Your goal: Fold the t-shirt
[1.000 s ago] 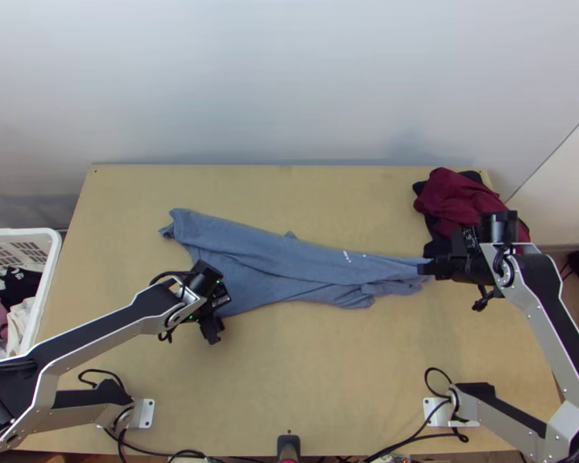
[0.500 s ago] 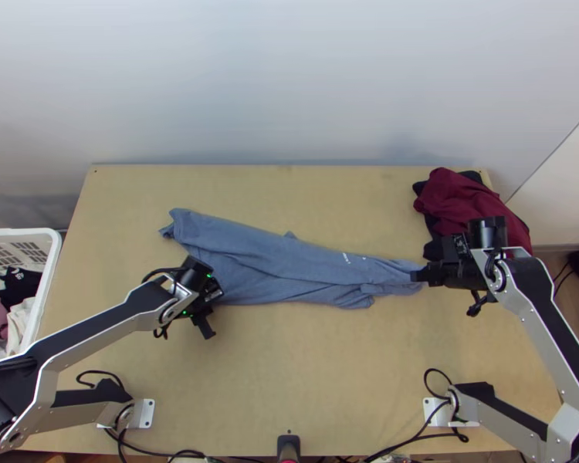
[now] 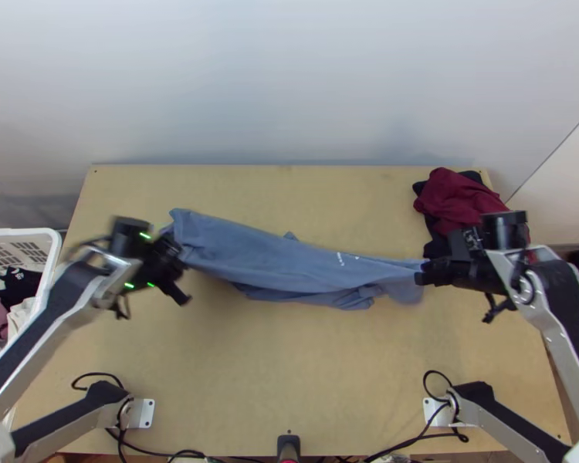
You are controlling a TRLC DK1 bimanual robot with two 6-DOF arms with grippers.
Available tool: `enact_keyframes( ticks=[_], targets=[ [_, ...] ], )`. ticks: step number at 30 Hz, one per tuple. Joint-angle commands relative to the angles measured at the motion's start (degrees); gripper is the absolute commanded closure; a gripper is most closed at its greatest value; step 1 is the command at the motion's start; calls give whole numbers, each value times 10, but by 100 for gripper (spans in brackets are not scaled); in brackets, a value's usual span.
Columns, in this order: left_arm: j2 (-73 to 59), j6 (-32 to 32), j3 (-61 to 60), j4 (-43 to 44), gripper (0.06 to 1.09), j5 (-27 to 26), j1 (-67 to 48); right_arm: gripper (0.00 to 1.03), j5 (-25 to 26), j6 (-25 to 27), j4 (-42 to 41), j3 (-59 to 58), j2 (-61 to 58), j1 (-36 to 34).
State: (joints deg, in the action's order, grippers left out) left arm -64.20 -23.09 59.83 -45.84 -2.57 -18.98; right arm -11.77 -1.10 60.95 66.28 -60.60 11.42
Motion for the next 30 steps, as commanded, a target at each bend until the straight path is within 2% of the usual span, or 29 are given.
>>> enact_keyframes(
  ticks=[1,4,8,10,15,19,22,25,27,30],
  targets=[
    [57,14,172,-96,104,-76,141,100,4,-2,83,132,43,20],
    [64,11,246,-122,104,-117,214,100,5,-7,103,195,61,26],
    [89,22,318,-137,104,-137,252,100,66,-17,108,286,87,26],
    [102,45,335,-137,104,-139,258,100,89,-17,121,351,85,22],
    [139,145,404,-133,104,-140,261,100,90,-23,151,496,65,6],
    [163,192,481,-156,104,-143,275,100,77,-21,148,492,77,8],
    [178,221,488,-169,105,-148,281,100,76,-20,133,496,79,8],
    [189,212,467,-170,105,-148,301,100,76,-28,132,494,82,-1],
    [202,199,426,-155,104,-147,311,100,83,-26,129,469,90,-32],
    [225,165,346,-98,104,-139,336,100,85,-21,66,405,113,-90]
  ],
)
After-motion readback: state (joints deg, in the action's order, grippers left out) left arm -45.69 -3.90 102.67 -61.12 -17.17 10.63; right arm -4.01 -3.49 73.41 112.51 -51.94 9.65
